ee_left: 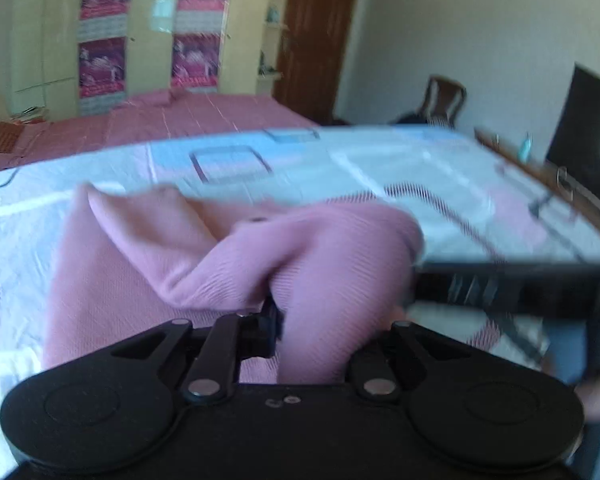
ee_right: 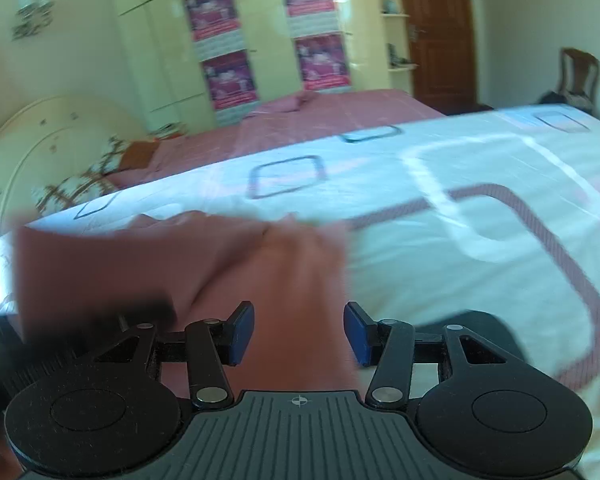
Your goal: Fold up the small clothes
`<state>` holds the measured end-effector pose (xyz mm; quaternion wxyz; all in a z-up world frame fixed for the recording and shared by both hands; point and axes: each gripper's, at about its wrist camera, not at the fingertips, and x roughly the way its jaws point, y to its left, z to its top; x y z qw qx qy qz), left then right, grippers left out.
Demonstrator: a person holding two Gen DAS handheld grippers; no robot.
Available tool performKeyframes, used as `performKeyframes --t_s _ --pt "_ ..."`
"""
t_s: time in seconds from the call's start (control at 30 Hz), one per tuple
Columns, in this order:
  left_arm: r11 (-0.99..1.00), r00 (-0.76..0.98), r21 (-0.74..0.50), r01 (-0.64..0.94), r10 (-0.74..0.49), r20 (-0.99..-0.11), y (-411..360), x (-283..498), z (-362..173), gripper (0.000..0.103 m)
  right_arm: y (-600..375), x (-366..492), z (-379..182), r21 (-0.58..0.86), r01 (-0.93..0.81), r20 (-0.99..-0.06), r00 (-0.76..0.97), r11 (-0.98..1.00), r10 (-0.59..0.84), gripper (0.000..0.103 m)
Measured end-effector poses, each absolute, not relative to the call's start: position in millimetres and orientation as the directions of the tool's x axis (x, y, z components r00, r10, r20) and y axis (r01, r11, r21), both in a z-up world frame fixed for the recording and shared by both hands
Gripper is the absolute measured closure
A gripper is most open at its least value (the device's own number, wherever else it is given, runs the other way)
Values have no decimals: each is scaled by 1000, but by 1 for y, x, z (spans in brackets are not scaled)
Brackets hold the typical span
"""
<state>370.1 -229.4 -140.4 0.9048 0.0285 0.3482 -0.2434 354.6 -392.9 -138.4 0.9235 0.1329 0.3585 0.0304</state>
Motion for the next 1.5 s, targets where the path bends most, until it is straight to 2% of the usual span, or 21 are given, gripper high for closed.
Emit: performKeyframes --t_s 0.03,0.17,0.37,0.43,0.47,0.5,0.57,0.77,0.83,0.9,0.97,1.0,1.03,1.2,1.37,1.43,1.47,1.5 --pt "879 631 -113 464 -417 -654 -230 368 -145 84 -400 352 -138 271 53 -655 741 961 144 53" --pt "870 632 -97 483 -423 -650 -229 353 -147 79 -417 346 -132 333 59 -633 753 941 176 53" --pt "837 603 -63 544 -441 -665 -238 336 -147 77 -413 347 -115 479 -28 -563 758 878 331 53" --pt "827 593 -53 560 -445 -671 -238 330 -149 77 -405 351 -106 500 -97 -532 750 860 394 50" --pt "825 587 -56 563 -446 -675 -237 327 -151 77 -397 354 -103 496 -139 -533 730 857 427 35" --pt "825 581 -63 562 -448 -679 -235 326 -152 77 -386 359 -101 486 -190 -539 703 853 464 26" --pt "829 571 -89 552 -454 -684 -223 325 -149 74 -366 366 -101 447 -252 -568 661 859 489 26" --pt "866 594 -111 488 -422 -685 -165 309 -139 73 -328 376 -125 374 -299 -654 587 878 478 26" --pt "896 624 -113 430 -385 -680 -142 308 -134 74 -319 378 -133 346 -309 -666 584 886 464 31" --pt "923 651 -139 359 -354 -672 -124 315 -128 74 -313 383 -141 309 -314 -684 582 898 439 55" --pt "943 675 -154 295 -320 -665 -113 327 -124 74 -309 386 -145 281 -312 -691 590 907 417 63" --pt "948 680 -161 273 -309 -664 -110 335 -123 74 -311 391 -147 283 -303 -689 596 910 413 77" --pt "952 687 -170 255 -302 -660 -109 344 -120 74 -316 391 -147 299 -287 -679 606 910 414 85" --pt "953 719 -200 229 -304 -625 -113 378 -115 71 -369 388 -150 432 -73 -650 665 899 367 91" --pt "947 707 -227 226 -320 -631 -115 388 -127 70 -396 383 -152 465 -20 -656 664 885 359 89" --pt "947 710 -227 227 -320 -627 -112 388 -129 69 -401 384 -149 479 -27 -645 666 877 373 77" --pt "947 711 -228 227 -320 -626 -111 389 -129 69 -402 385 -149 478 -33 -643 668 878 375 65" --pt "947 711 -226 227 -320 -626 -111 387 -129 69 -399 388 -147 473 -37 -644 667 880 375 59"
